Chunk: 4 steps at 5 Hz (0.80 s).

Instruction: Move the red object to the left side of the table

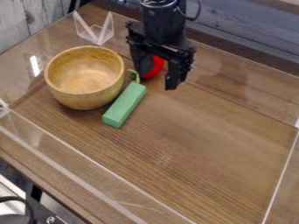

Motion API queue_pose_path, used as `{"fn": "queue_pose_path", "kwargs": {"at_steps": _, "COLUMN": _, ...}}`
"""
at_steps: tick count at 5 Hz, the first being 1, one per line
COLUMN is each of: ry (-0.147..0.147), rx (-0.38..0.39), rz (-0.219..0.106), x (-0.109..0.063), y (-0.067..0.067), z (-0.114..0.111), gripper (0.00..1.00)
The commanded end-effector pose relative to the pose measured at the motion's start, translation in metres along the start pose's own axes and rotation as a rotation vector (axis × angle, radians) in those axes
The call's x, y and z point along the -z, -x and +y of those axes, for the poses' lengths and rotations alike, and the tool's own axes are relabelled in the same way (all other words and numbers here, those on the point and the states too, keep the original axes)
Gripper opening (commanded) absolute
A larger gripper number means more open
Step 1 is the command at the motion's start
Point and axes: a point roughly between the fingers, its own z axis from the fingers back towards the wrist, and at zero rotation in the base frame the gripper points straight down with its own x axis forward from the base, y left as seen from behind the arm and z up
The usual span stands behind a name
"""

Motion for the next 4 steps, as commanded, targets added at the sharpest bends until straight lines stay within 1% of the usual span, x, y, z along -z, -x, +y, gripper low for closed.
{"fn": "queue_pose_path", "kwargs": {"at_steps": 1, "ry": -0.006, "rx": -0.014, "rz": -0.063, "x": -0.005, "y": -0.005, "z": 0.007, "gripper": 1.0}}
{"fn": "queue_pose_path", "kwargs": {"at_steps": 2, "ry": -0.007, "rx": -0.042, "rz": -0.074, "x": 0.002, "y": -0.007, "z": 0.017, "gripper": 1.0}}
{"fn": "queue_pose_path", "kwargs": {"at_steps": 3, "ry": -0.004, "rx": -0.058, "rz": -0.076, "x": 0.007, "y": -0.008, "z": 0.019, "gripper": 1.0}}
{"fn": "queue_pose_path", "kwargs": {"at_steps": 4, "ry": 0.003, "rx": -0.043, "rz": -0.064, "x": 0.009, "y": -0.005, "z": 0.013, "gripper": 1.0}}
